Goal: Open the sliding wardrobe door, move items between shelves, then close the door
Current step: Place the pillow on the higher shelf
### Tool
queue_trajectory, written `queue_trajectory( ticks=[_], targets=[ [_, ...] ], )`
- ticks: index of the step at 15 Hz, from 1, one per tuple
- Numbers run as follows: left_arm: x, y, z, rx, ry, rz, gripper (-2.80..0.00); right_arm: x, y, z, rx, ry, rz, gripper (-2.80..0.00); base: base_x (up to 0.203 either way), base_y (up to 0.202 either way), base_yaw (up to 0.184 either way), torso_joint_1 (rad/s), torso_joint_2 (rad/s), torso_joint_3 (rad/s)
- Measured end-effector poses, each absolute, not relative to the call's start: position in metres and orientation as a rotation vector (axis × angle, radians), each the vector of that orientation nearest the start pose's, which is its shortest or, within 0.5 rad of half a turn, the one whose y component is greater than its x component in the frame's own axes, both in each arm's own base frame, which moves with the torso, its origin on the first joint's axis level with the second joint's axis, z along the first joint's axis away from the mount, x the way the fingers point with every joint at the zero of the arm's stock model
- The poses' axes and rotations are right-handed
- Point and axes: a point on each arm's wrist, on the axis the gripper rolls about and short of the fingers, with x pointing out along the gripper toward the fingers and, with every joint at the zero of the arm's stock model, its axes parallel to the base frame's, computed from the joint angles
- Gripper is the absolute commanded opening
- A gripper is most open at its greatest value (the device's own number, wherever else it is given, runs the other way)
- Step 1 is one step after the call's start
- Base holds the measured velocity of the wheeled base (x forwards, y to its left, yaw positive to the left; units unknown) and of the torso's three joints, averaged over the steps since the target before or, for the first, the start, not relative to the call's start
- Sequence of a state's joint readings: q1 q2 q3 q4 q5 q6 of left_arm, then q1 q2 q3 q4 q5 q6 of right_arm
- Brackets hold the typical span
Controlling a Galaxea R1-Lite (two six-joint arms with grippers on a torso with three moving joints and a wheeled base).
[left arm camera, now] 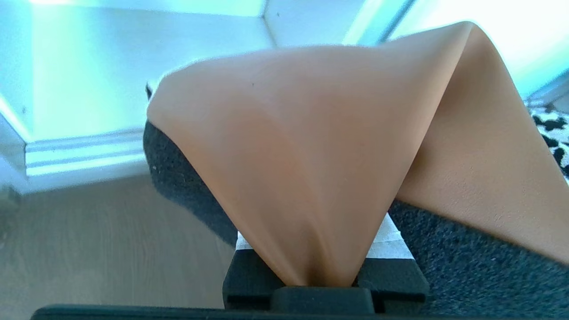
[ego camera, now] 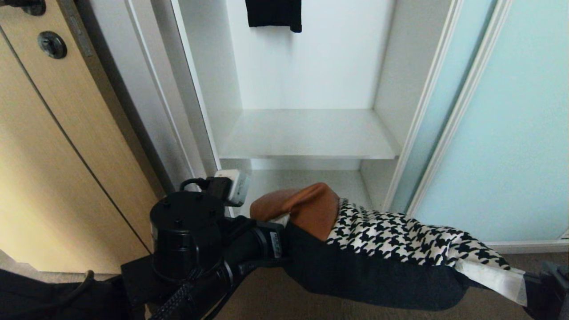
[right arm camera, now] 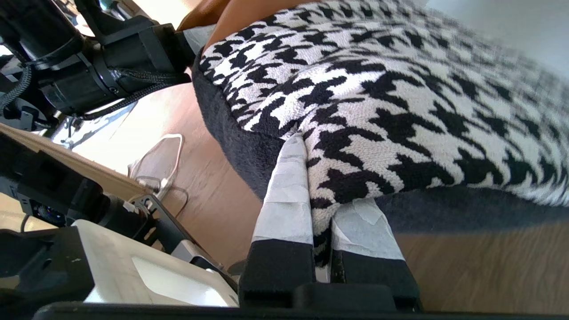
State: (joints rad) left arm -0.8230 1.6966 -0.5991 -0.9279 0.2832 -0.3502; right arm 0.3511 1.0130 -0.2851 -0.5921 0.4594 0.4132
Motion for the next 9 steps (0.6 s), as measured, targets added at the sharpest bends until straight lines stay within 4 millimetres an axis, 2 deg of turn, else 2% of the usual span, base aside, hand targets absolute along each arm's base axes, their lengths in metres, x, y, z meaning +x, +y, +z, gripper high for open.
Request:
queue_trajectory(
  ticks=[9],
  targets=[
    [0.1987, -0.2052, 0.1597, -0.247, 0.235, -0.508, -2.80, 0.1111, 0.0513, 0.1806, 0.397, 0.308, 0.767, -2.80, 0.187, 0.000, 0.000, 0.003, 0.00, 0.003]
  ],
)
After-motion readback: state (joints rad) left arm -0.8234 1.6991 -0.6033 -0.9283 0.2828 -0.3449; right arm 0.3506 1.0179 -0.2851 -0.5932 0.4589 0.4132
